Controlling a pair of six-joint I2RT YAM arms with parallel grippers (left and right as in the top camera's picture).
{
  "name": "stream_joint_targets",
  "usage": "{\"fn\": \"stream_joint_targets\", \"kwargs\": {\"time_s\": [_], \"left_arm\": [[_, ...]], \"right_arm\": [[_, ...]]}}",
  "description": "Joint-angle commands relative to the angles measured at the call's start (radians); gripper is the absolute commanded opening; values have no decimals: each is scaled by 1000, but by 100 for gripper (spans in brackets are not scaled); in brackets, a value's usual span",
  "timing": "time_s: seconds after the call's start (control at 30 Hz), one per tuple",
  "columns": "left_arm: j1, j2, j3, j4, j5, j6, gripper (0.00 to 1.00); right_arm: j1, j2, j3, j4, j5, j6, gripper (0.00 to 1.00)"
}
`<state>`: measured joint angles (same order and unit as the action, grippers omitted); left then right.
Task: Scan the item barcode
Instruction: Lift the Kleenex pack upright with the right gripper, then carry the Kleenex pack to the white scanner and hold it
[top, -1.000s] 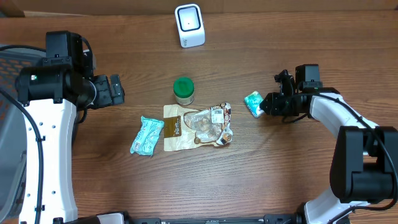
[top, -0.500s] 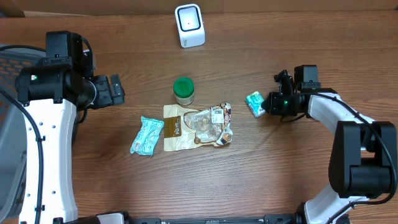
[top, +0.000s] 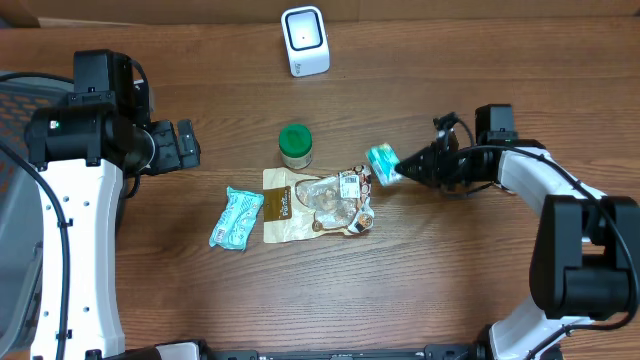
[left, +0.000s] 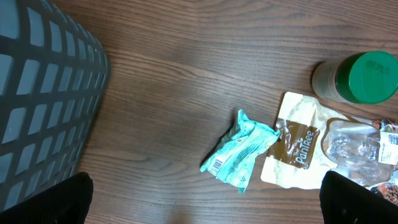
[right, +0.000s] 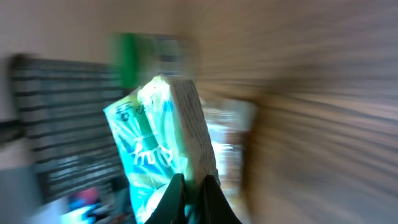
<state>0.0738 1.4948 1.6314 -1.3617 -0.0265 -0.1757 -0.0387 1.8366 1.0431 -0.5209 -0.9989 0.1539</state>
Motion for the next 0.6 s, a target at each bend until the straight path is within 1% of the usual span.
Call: {"fn": "stream_joint_targets", "kwargs": {"time_s": [0.0,0.13,0.33,0.43,0.57], "left_arm": [[5,4,8,2,9,7,100],[5,4,8,2,9,8,100],[5,4,8,2,9,8,100],[5,4,8,2,9,8,99],[5,4,8,2,9,8,100]], "right_arm": [[-21,-77,33,57,-425,179,4],[-21,-85,33,150,-566,356,4],[-21,-85,34,274,-570,751,4],[-21,-85,34,360,-570,919,4],[-21,-85,34,447,-565,1030,4]]}}
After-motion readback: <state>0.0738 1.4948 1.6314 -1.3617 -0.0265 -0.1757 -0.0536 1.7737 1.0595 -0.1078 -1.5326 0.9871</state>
